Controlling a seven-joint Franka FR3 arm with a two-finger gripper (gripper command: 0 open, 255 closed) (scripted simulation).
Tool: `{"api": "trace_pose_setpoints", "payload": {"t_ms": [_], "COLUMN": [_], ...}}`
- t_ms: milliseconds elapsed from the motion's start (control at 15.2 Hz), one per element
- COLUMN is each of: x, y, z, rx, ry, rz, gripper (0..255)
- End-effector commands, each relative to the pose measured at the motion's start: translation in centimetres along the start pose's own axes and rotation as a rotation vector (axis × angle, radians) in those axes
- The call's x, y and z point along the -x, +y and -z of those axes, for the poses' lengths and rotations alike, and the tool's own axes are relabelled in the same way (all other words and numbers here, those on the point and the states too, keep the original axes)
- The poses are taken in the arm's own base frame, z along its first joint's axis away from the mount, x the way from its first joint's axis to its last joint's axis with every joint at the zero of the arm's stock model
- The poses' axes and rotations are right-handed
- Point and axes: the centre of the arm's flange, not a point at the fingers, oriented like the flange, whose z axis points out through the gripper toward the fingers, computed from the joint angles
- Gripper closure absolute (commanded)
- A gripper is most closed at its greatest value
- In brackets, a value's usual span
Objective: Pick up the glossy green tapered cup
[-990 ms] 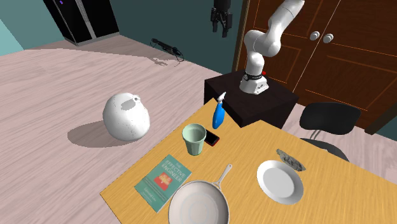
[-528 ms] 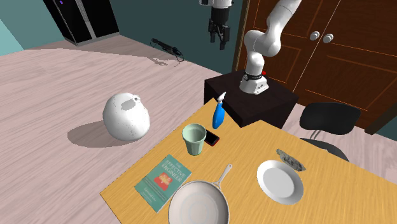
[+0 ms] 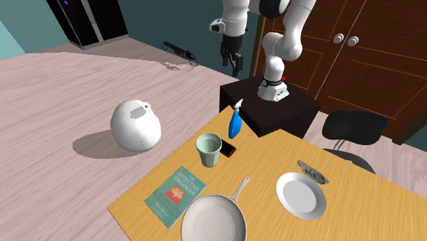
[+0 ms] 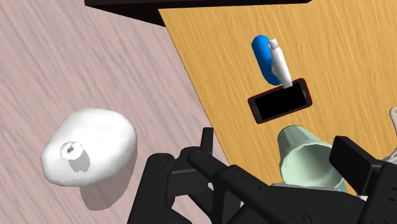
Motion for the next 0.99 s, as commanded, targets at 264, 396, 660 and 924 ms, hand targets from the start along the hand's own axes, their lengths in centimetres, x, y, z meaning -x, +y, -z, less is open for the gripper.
{"api": "trace_pose_setpoints", "payload": {"t_ms": [264, 396, 660, 924], "x": [-4.1, -5.6, -8.4, -11.1], "y": [-5.7, -7.6, -11.4, -15.0], "z": [-4.6, -6.2, -9.5, -13.0], "rx": [0.045, 0.06, 0.09, 0.121], "ry": [-0.021, -0.029, -0.043, -0.058], "rz": [-0.009, -0.012, -0.017, -0.022], "gripper": [0, 0, 0, 0]}}
